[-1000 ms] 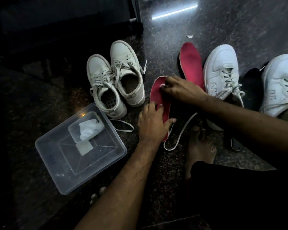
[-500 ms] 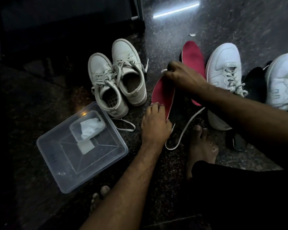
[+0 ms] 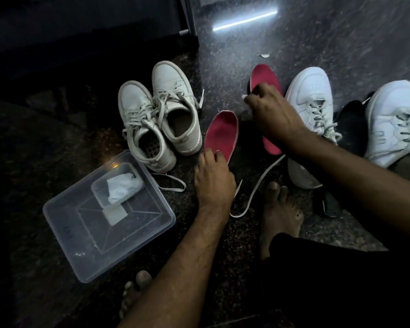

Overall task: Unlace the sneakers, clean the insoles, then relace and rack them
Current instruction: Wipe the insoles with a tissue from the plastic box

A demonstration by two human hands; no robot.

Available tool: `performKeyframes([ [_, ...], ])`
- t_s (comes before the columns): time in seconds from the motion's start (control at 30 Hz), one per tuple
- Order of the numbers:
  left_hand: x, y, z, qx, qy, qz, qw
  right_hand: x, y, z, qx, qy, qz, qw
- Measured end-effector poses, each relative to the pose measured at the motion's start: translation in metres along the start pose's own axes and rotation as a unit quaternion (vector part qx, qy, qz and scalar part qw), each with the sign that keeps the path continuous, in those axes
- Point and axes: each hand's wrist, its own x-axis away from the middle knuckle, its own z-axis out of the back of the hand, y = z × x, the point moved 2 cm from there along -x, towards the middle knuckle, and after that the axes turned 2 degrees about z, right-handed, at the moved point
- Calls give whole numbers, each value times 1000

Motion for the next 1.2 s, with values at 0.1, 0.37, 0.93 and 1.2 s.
performKeyframes([
  [0.1, -6, 1, -5, -2, 4, 28, 1000, 19, 2, -1, 22, -90, -73, 993],
  [0.37, -11, 16, -18, 114, 34, -66, 991, 55, -2, -21, -19, -113, -98, 989],
  [0.93, -9, 30, -18, 253, -27, 5, 967, 84, -26, -1, -228, -124, -133, 956],
  [1.2, 12, 35, -8, 246, 4, 7, 969, 57, 16, 27, -259, 73, -169, 948],
])
